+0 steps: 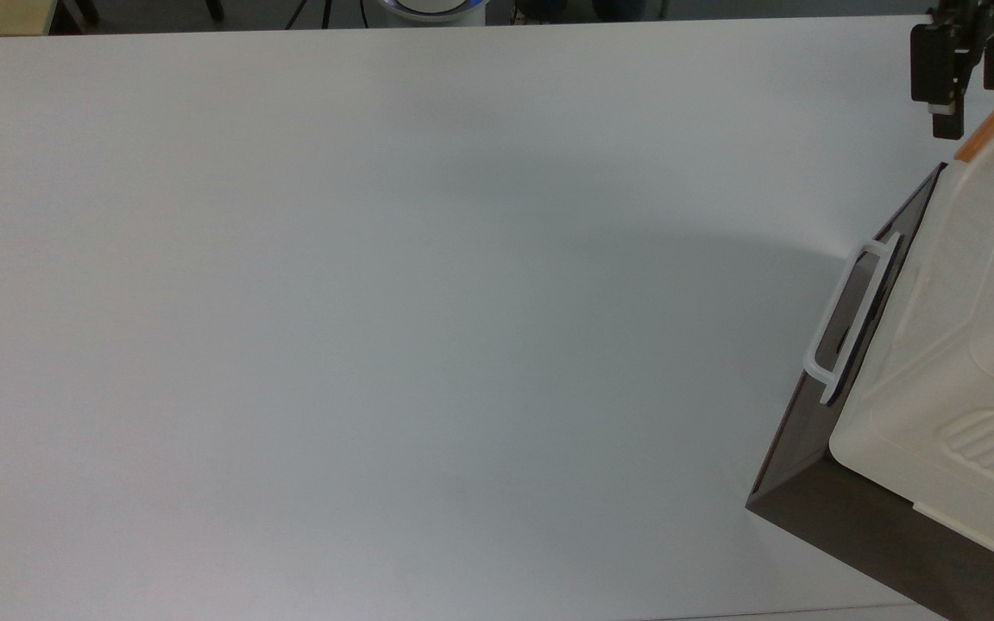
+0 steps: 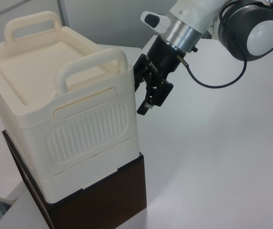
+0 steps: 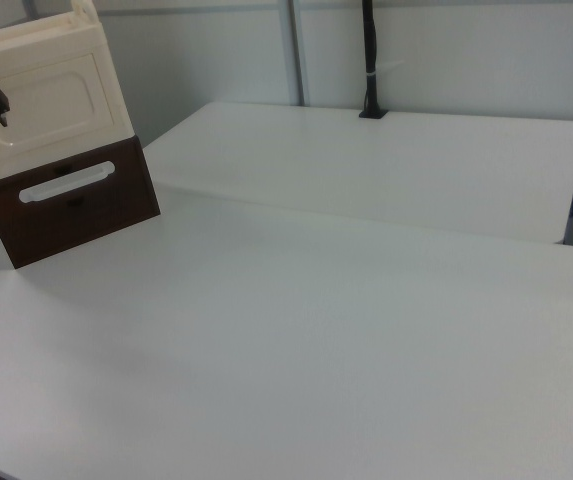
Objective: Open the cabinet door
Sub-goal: 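Lower the gripper and hook the free edge of the cream door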
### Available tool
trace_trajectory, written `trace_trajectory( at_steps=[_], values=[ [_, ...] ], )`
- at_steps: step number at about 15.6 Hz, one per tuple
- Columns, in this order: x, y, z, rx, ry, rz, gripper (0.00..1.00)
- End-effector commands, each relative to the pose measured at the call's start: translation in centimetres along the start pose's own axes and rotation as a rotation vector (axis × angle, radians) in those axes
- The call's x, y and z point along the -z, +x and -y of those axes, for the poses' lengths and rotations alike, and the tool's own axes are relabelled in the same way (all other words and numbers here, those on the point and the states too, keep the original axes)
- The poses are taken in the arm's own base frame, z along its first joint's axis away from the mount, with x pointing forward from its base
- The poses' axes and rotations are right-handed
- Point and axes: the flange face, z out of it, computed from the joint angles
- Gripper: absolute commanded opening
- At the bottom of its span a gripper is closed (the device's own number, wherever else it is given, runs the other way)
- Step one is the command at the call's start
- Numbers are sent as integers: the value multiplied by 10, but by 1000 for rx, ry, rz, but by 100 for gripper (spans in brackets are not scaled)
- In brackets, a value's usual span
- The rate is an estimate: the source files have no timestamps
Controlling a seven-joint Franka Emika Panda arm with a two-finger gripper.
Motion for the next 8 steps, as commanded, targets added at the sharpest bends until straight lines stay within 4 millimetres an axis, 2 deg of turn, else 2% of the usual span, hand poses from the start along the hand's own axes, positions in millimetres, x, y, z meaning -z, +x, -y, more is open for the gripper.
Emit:
trace_trajectory(
  at_steps=[1, 3, 4, 5, 6, 8],
  values=[
    [-3, 11, 2, -46, -28, -24, 79],
    [-3, 11, 6, -36, -31, -21, 77],
    [-4, 10, 9, -25, -36, -17, 71],
    [-6, 9, 11, -18, -40, -12, 63],
    [-5, 9, 12, -20, -39, -11, 42],
    [-7, 8, 12, -37, -38, -6, 40]
  ],
)
